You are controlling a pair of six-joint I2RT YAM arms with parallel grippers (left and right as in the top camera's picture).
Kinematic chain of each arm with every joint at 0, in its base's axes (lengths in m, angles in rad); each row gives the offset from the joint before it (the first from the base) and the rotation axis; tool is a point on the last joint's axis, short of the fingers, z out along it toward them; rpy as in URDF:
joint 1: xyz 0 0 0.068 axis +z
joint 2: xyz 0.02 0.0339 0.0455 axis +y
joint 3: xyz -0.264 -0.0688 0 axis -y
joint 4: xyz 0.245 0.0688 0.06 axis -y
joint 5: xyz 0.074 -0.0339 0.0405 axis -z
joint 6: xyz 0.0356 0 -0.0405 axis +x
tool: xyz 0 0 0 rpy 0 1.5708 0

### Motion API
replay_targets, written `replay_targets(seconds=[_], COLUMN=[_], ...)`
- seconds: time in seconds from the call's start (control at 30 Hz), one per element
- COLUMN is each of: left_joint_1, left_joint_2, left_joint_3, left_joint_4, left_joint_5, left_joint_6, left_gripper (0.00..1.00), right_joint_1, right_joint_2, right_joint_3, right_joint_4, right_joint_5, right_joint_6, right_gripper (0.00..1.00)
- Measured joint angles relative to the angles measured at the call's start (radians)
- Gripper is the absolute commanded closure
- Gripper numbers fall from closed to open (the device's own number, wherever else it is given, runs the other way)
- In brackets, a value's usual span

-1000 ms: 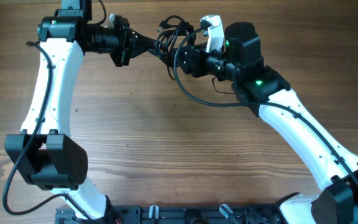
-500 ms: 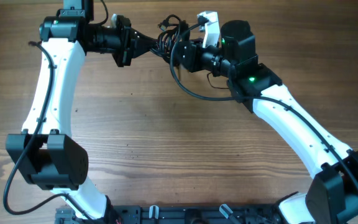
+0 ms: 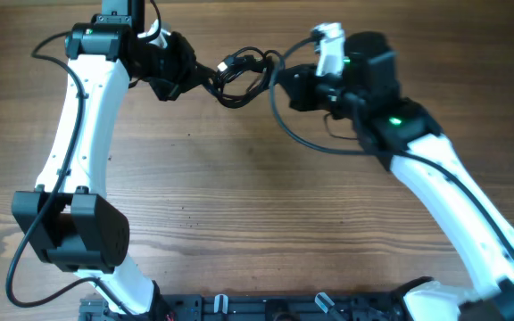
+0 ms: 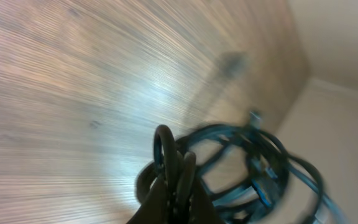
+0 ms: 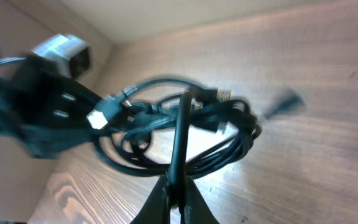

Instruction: Untangle cables

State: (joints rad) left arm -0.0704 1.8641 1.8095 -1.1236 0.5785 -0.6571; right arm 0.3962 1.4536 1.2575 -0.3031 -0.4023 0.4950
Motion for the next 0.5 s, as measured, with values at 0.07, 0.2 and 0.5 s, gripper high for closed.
replay_targets(seconds=[0.07, 0.2, 0.5], left_joint_1=[0.000, -0.001, -0.004], left_joint_2=[0.000, 0.000, -0.011], left_joint_3=[0.000, 0.001, 0.004], left_joint_4=[-0.017, -0.045, -0.051], left_joint_5=[-0.053, -0.111, -0.230], left_joint_6=[0.090, 0.224, 0.294], left_gripper=[0.96, 0.96, 0.96], right_joint_1=[-0.026, -0.105, -0.312], right_joint_2=[-0.071, -0.170, -0.243], right_joint_3=[0.000, 0.000, -0.005], right_joint_4=[-0.006, -0.017, -0.152], right_joint_5=[0.000, -0.012, 0.088], right_joint_6=[0.000, 0.048, 0.162], right_gripper=[0.96, 0.96, 0.96])
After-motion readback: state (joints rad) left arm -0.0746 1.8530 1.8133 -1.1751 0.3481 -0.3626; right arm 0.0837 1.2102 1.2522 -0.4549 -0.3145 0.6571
